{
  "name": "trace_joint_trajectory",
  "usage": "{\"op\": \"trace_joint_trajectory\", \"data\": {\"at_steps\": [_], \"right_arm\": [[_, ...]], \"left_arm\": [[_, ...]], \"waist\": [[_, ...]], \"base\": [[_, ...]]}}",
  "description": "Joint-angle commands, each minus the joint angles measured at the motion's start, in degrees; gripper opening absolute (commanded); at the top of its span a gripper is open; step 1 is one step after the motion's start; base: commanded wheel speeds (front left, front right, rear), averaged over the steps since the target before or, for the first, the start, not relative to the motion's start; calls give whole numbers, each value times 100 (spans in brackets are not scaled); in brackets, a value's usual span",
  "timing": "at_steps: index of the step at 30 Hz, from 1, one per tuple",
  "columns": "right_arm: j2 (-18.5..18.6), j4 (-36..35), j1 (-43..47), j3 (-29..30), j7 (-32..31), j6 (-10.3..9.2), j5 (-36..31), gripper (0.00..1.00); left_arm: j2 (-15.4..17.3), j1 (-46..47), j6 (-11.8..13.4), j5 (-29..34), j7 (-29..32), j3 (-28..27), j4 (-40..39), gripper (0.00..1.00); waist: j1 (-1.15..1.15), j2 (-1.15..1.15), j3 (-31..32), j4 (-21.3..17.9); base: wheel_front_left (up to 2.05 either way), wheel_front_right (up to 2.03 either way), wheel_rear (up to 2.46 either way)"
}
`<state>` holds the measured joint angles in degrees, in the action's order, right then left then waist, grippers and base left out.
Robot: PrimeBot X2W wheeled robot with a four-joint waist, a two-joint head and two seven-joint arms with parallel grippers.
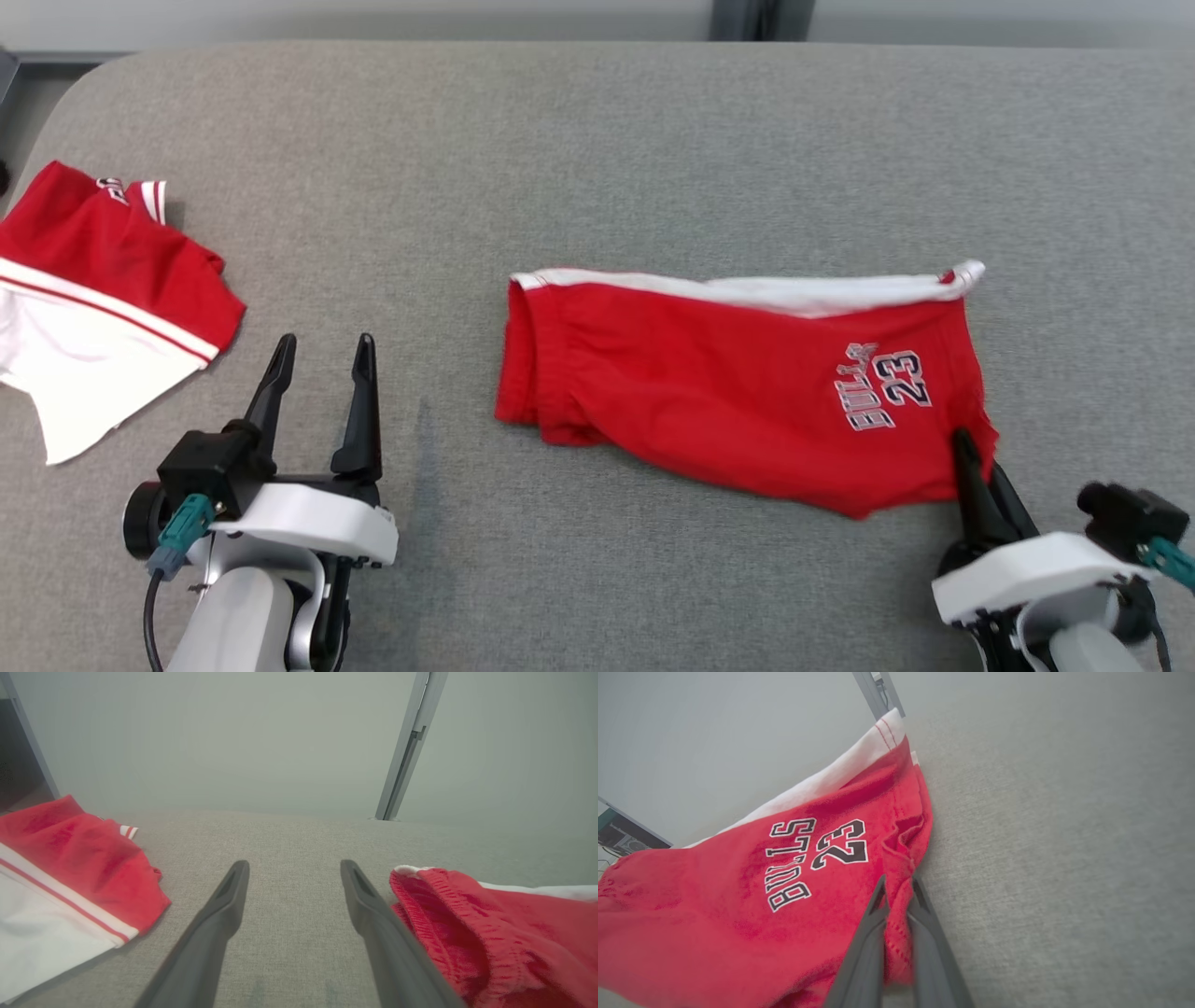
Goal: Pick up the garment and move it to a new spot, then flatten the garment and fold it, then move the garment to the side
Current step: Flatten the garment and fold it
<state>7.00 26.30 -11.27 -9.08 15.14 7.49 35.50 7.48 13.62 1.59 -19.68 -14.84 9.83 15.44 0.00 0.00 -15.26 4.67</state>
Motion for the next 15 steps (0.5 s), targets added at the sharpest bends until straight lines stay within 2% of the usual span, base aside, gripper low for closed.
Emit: {"op": "trace_joint_trajectory", "data": {"at_steps": [1,7,12,15], "right_arm": [[6,-69,129,79,8,2,-36,0],[-128,-411,611,407,6,2,-254,0],[-194,-638,564,527,3,2,-438,0],[-224,-851,436,384,-6,3,-596,0]], "left_arm": [[45,-61,23,-3,4,-33,-28,100],[117,-263,90,-49,105,-34,-162,100],[158,-273,97,-54,164,-16,-271,100],[175,-249,110,-63,195,0,-316,100]], "waist": [[0,0,95,-97],[0,0,239,-225],[0,0,258,-226],[0,0,252,-202]], "base": [[0,0,0],[0,0,0],[0,0,0],[0,0,0]]}}
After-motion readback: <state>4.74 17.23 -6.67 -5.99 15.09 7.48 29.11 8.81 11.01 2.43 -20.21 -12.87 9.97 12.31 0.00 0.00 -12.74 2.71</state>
